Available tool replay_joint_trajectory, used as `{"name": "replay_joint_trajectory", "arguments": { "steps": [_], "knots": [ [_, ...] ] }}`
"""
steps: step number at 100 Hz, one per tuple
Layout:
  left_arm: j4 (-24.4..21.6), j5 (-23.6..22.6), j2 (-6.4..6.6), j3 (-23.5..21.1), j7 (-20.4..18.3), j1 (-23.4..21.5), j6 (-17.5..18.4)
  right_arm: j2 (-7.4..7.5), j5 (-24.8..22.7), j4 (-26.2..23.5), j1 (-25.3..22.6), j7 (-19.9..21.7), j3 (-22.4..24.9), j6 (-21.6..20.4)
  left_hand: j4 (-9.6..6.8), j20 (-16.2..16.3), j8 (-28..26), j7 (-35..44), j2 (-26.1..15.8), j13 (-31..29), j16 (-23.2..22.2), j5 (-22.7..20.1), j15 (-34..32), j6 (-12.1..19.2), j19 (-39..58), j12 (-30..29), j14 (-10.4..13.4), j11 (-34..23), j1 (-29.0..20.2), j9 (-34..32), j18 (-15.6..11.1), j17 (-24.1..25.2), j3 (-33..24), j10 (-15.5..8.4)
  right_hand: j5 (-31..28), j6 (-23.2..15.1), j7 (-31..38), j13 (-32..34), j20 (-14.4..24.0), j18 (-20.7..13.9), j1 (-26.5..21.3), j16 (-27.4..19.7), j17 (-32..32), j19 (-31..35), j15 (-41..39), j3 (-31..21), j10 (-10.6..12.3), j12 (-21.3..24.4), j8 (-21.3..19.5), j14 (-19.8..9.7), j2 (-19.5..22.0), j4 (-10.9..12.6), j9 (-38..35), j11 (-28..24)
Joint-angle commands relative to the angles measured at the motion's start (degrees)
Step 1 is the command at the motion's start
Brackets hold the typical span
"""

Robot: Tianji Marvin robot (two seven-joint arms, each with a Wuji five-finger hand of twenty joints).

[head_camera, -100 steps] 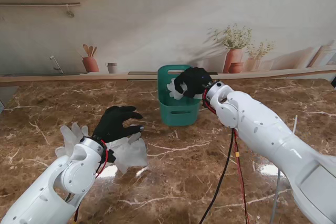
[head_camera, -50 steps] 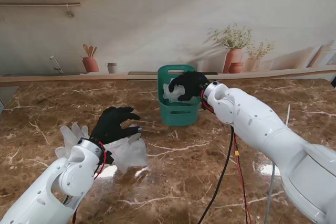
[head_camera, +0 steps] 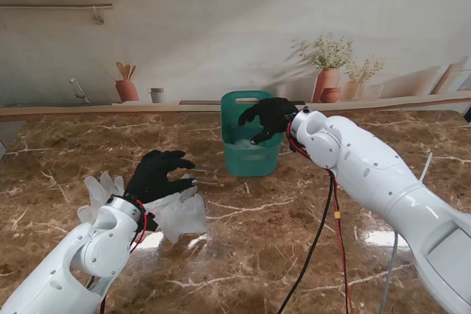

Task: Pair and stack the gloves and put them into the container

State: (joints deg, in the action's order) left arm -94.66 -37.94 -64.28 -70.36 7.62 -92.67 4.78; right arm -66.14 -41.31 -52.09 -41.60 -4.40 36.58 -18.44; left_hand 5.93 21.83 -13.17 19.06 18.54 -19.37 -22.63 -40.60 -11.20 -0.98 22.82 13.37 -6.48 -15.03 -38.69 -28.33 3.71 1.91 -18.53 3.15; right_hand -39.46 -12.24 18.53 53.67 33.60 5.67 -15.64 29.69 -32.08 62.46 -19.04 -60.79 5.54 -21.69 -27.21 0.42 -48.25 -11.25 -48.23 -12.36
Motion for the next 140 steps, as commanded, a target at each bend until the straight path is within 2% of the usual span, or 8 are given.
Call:
{"name": "replay_joint_trajectory", "arguments": {
  "steps": [1,31,41,63,92,114,133,140],
  "knots": [
    [-0.34,-0.30,0.14,-0.27,0.03,-0.61,0.11,1.31,-1.28,-2.92,-1.19,1.79,2.05,0.51,-1.49,0.75,-0.06,-0.44,-2.23,0.67,0.91,-0.25,1.81,1.25,-1.58,-0.63,2.81,1.41,-1.30,-0.70,-0.57,0.62,1.85,-0.60,0.97,-0.36,-0.86,-1.95,1.31,0.47,3.01,-0.95,1.72,-2.36,1.04,1.35,0.42,1.25,0.73,-0.15,0.78,2.37,1.21,0.61],
    [-0.91,-0.81,0.64,-1.51,-2.26,-0.56,0.73,5.85,-9.36,-23.94,-17.38,12.11,21.05,1.79,-1.55,1.21,0.20,-1.04,-2.26,0.51,0.86,0.54,1.78,0.73,-1.16,-0.64,2.67,1.38,-1.58,-0.81,-0.48,0.51,2.17,-0.71,1.94,0.98,-1.83,-8.44,-1.58,-1.98,0.54,-8.13,6.55,-14.92,8.21,12.28,0.44,3.75,1.12,-2.71,10.24,5.13,3.10,2.82],
    [-0.79,-0.97,0.88,-1.64,-3.50,-0.15,1.07,6.36,-11.37,-29.36,-23.88,12.51,26.62,1.45,-1.59,1.31,0.36,-1.48,-2.24,0.43,0.83,1.36,1.72,0.64,-0.97,-0.61,2.61,1.33,-1.70,-0.79,-0.43,0.46,2.17,-0.56,1.85,1.23,-1.99,-8.78,-2.60,-2.77,-0.01,-10.59,6.44,-16.07,8.94,21.69,0.16,4.54,1.03,-3.37,15.03,7.87,3.18,3.13],
    [-0.26,-1.17,1.58,-1.99,-7.17,0.97,1.62,6.41,-14.28,-37.39,-37.06,9.37,35.16,1.61,-1.65,1.73,0.69,-2.23,-1.46,0.50,0.80,2.50,1.71,1.01,0.01,-0.57,2.81,1.29,-1.82,-0.69,-0.10,0.50,1.84,-0.79,1.86,1.54,-2.13,-9.12,-3.13,-2.65,2.86,-11.24,6.69,-16.26,8.67,17.09,-0.20,4.93,0.97,-2.85,11.45,9.16,3.33,3.30],
    [1.50,-2.97,3.38,-3.07,-15.75,3.66,3.87,5.78,-15.46,-39.86,-47.79,2.87,38.33,3.55,-1.07,2.03,1.45,-3.85,1.84,0.43,0.61,5.14,1.60,1.21,0.75,-0.32,3.12,0.85,0.15,-0.71,0.05,0.65,-5.89,-1.44,1.57,1.73,-2.02,-9.04,-3.06,-1.96,2.27,-10.83,7.21,-16.23,8.11,16.96,-0.30,4.84,0.87,-2.02,11.62,8.84,3.24,3.24],
    [5.51,-3.92,3.88,-0.54,-18.10,7.55,2.36,5.62,-14.20,-38.85,-49.90,2.21,38.17,4.54,-0.34,5.33,1.89,-4.72,3.47,1.19,-1.38,7.52,0.36,2.17,4.83,0.78,1.34,-0.74,0.40,-1.47,2.10,1.30,-14.21,-1.15,1.61,1.72,-2.03,-9.14,-2.80,-1.49,1.81,-10.47,7.33,-16.03,7.91,17.36,-0.49,4.75,0.81,-1.95,11.75,8.78,3.42,3.26],
    [8.71,-5.29,4.75,3.77,-22.71,11.72,1.54,5.57,-13.39,-38.35,-50.30,2.39,37.96,4.87,0.63,5.53,1.80,-4.59,6.48,8.74,-2.70,9.31,1.53,4.84,-4.16,2.20,2.43,0.38,0.98,3.53,0.56,2.75,-18.55,-1.04,1.37,1.50,-1.88,-8.90,-2.49,-1.08,1.50,-10.13,7.35,-15.72,7.64,17.62,-0.55,4.72,0.71,-1.89,12.03,8.79,3.57,3.26],
    [9.77,-4.11,5.12,4.87,-25.01,12.80,1.97,5.54,-13.09,-38.30,-50.42,2.44,37.98,5.00,0.57,12.13,1.61,-4.11,7.68,11.23,-2.47,9.28,2.29,4.55,-11.60,2.28,2.92,0.80,1.83,5.25,-0.11,2.74,-17.58,-1.03,1.34,1.52,-1.82,-8.94,-2.39,-1.05,1.40,-10.02,7.39,-15.65,7.60,17.71,-0.59,4.69,0.67,-2.00,12.02,8.80,3.59,3.23]
  ]
}}
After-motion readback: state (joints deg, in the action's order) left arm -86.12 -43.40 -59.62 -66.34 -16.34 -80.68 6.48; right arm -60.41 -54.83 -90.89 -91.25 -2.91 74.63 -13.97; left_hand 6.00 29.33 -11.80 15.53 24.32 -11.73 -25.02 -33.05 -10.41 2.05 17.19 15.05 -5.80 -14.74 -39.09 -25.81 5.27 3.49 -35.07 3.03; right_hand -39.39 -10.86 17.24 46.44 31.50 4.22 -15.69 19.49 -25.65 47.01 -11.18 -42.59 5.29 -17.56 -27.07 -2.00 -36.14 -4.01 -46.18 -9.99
